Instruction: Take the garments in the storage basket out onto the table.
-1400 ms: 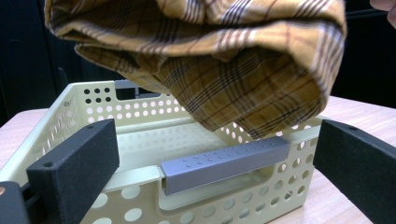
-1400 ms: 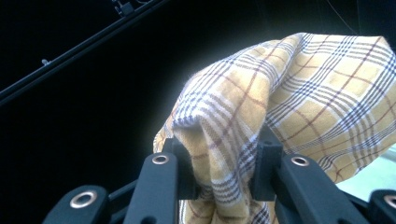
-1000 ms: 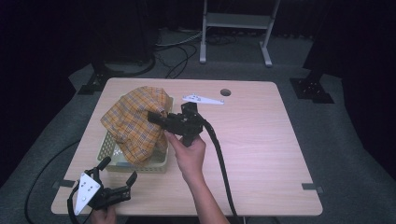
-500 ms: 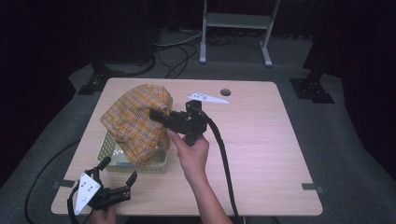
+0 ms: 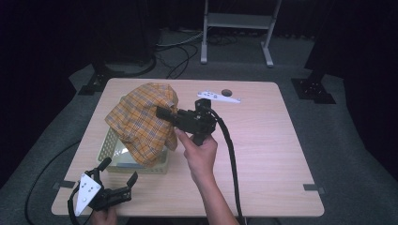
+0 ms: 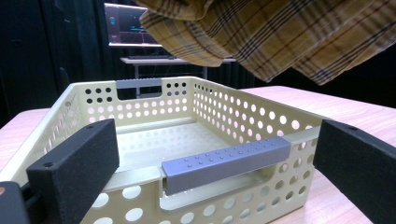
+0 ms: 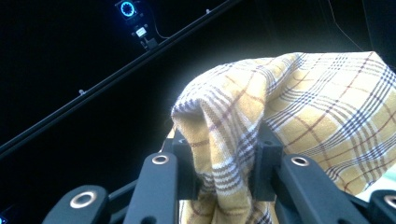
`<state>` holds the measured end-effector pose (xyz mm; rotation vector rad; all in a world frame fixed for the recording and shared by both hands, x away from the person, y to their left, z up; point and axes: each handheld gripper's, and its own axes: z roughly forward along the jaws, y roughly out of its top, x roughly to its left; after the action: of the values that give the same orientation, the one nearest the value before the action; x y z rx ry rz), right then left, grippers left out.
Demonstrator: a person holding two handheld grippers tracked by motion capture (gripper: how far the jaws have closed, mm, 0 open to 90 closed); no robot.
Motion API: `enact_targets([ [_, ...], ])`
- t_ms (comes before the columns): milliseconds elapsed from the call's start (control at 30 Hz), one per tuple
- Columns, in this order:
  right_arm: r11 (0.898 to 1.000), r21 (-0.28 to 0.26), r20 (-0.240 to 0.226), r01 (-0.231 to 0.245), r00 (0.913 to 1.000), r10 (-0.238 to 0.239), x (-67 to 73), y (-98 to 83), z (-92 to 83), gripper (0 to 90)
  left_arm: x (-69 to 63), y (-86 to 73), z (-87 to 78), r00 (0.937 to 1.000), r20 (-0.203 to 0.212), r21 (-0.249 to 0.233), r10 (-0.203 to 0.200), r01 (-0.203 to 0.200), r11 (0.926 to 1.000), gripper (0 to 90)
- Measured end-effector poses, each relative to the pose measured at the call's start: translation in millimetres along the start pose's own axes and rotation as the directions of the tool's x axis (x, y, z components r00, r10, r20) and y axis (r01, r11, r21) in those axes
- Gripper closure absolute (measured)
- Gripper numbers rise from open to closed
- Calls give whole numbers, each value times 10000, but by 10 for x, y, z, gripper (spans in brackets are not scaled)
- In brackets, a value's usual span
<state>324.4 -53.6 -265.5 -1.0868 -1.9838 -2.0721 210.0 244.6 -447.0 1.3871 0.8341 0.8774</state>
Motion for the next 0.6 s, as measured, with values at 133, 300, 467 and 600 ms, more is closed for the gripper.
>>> enact_targets([
  [133, 9999, -134, -53, -77, 10000, 76, 4, 30, -68, 692, 0, 0, 0, 10000, 1, -2, 4, -4, 10000, 1],
  [300, 9996, -273, -48, -69, 10000, 68, 9, 57, -138, 691, 0, 0, 0, 10000, -1, 0, 4, -4, 10000, 1],
  [467, 9992, -379, -31, -95, 10000, 94, 0, 70, -203, 691, 0, 0, 0, 10000, -3, 4, 5, -5, 10000, 1],
  [600, 9987, -490, 0, -156, 9999, 156, -11, 82, -263, 692, 0, 0, 0, 10000, -2, 2, 2, -2, 10000, 1],
])
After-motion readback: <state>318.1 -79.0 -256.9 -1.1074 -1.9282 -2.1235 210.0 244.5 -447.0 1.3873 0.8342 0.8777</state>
